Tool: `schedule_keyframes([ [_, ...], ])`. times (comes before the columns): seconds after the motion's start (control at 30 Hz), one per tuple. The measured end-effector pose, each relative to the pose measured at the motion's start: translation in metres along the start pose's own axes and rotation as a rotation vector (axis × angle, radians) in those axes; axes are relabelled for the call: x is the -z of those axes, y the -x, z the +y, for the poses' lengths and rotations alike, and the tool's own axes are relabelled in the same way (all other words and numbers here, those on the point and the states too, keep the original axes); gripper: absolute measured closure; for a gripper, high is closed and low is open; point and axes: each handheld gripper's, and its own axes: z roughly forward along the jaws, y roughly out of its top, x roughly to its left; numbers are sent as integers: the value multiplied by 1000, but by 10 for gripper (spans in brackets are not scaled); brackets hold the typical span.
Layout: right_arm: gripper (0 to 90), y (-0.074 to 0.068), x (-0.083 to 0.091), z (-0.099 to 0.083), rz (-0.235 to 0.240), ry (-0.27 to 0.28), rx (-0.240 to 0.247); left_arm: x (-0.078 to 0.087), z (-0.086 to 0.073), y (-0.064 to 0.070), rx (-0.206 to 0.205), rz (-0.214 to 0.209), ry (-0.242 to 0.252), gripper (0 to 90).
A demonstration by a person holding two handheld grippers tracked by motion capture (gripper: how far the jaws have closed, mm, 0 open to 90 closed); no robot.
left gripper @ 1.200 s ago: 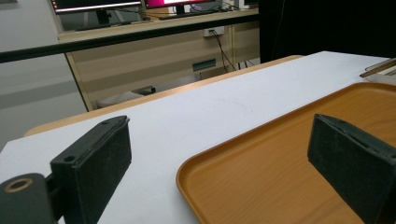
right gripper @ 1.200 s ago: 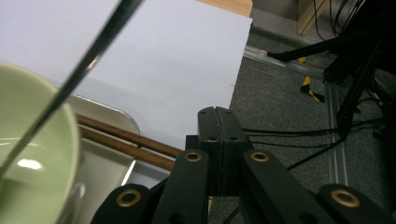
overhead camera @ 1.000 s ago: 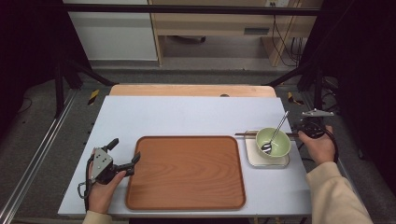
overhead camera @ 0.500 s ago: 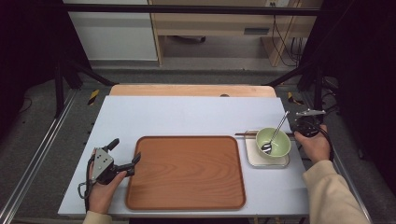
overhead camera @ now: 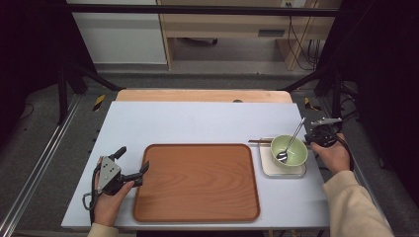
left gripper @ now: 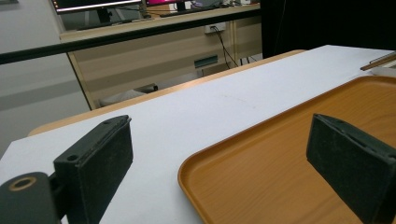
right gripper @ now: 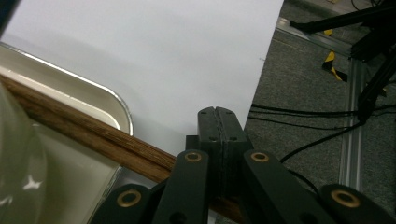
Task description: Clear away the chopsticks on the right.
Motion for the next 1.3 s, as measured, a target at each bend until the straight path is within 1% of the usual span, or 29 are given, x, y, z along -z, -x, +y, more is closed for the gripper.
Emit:
schedule_keyframes([
  [0.23, 900, -3, 5, -1, 25, -6, 27, 0, 0, 0, -3, 2, 0, 68],
  [0.4, 900, -5, 9, -2, 36, -8, 33, 0, 0, 0, -5, 4, -1, 67],
  [0.77, 900, -6, 14, -7, 57, -2, 37, 0, 1, 1, -17, 4, -3, 68],
  [1.03, 900, -6, 17, -10, 69, -7, 37, 0, 1, 1, -20, 3, -4, 68],
  [1.1, 900, -6, 18, -10, 76, -6, 47, 0, 1, 1, -20, 4, -6, 68],
  [1.3, 900, -6, 18, -11, 83, -5, 45, 0, 1, 1, -21, 4, -6, 68],
])
